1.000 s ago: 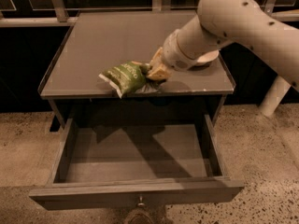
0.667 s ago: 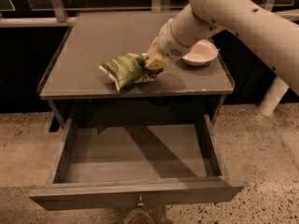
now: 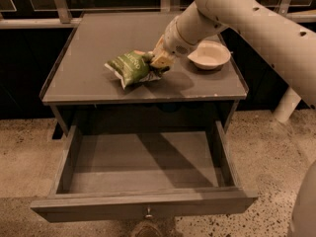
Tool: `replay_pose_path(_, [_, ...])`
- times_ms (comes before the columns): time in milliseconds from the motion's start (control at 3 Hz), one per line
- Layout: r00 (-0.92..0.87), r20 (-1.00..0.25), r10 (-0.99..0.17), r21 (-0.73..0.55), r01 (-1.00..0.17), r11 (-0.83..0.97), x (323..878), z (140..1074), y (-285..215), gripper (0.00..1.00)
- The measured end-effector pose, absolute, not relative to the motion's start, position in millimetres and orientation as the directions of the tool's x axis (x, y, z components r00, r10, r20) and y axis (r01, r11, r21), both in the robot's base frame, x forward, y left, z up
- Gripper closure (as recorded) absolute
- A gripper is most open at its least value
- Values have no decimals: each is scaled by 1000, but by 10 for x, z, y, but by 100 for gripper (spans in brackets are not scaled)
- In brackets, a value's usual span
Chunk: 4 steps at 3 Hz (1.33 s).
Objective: Pick green jalapeno chip bag from top drawer and place on counter
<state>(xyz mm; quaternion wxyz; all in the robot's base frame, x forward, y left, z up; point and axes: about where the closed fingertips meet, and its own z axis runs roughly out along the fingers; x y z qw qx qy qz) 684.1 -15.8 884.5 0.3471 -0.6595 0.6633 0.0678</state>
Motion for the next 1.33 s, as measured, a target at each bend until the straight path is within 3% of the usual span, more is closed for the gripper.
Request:
replay_pose_path(1000, [111,-550,-828,-368,-922,121,6841,8844,-157,19])
replay_pose_path(1333, [111,-550,-828,-368,-922,121,6841,8843,-156,0])
